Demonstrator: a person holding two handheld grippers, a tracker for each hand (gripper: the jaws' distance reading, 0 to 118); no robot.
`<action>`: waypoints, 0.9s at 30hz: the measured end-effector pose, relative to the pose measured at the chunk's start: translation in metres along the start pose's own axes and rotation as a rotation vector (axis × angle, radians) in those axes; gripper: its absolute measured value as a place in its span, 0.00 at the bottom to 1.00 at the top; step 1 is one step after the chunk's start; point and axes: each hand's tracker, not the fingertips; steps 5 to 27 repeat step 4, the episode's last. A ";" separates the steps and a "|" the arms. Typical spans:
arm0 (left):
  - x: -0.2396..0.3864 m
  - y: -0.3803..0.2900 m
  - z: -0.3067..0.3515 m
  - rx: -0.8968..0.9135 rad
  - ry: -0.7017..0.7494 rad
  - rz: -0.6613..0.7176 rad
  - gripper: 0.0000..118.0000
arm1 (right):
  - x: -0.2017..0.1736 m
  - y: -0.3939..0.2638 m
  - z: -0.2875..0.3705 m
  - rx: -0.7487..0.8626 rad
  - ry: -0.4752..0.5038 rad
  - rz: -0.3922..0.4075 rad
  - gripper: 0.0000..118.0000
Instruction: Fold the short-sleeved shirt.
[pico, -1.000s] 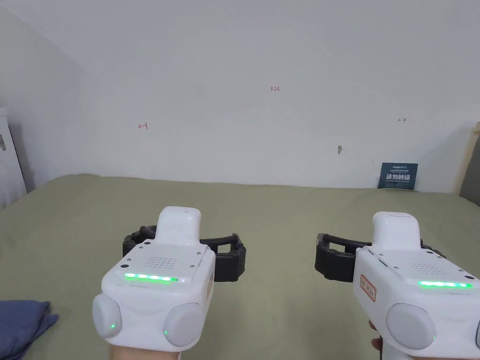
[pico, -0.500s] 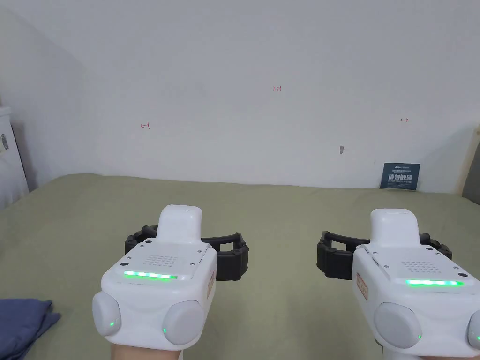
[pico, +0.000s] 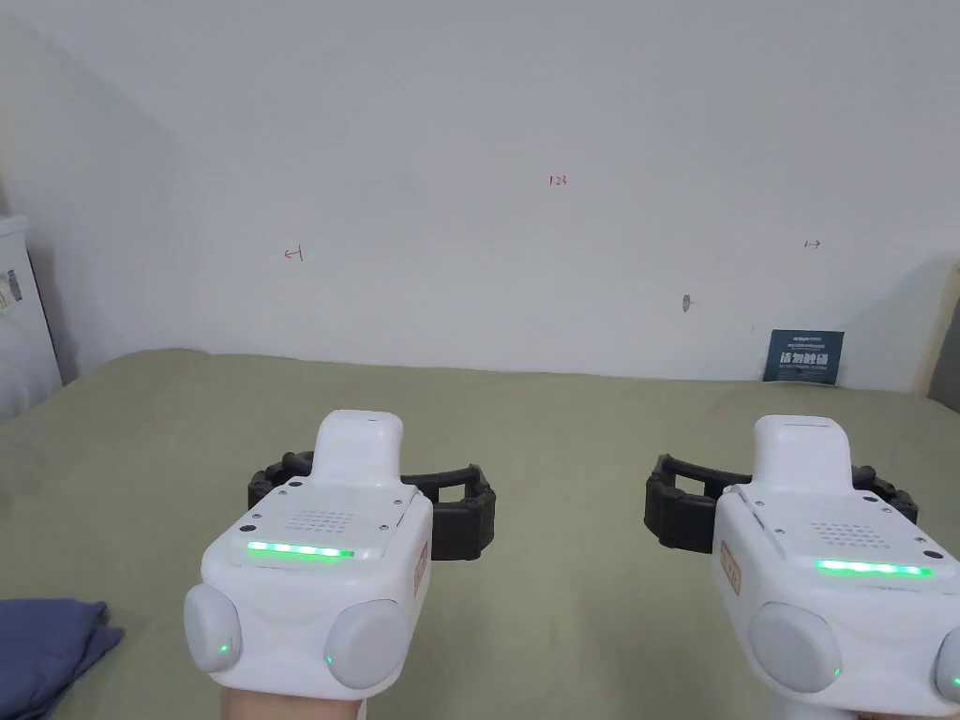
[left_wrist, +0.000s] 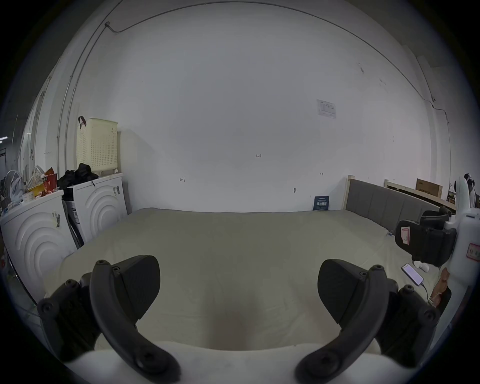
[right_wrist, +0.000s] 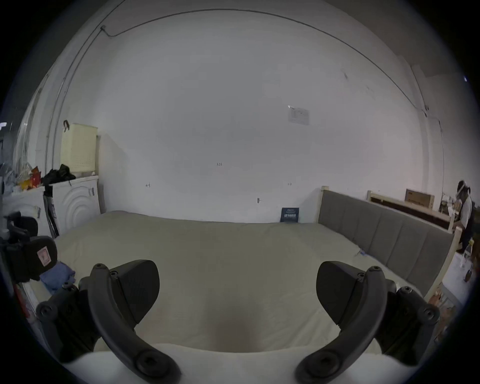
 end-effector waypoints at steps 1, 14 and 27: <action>0.000 0.000 0.000 -0.002 -0.001 -0.001 1.00 | 0.003 0.001 0.000 -0.023 0.018 -0.041 1.00; 0.000 0.000 0.000 -0.005 -0.001 -0.003 1.00 | 0.012 0.003 -0.001 -0.052 0.064 -0.104 1.00; 0.000 0.000 0.000 -0.005 -0.001 -0.003 1.00 | 0.012 0.003 -0.001 -0.052 0.064 -0.104 1.00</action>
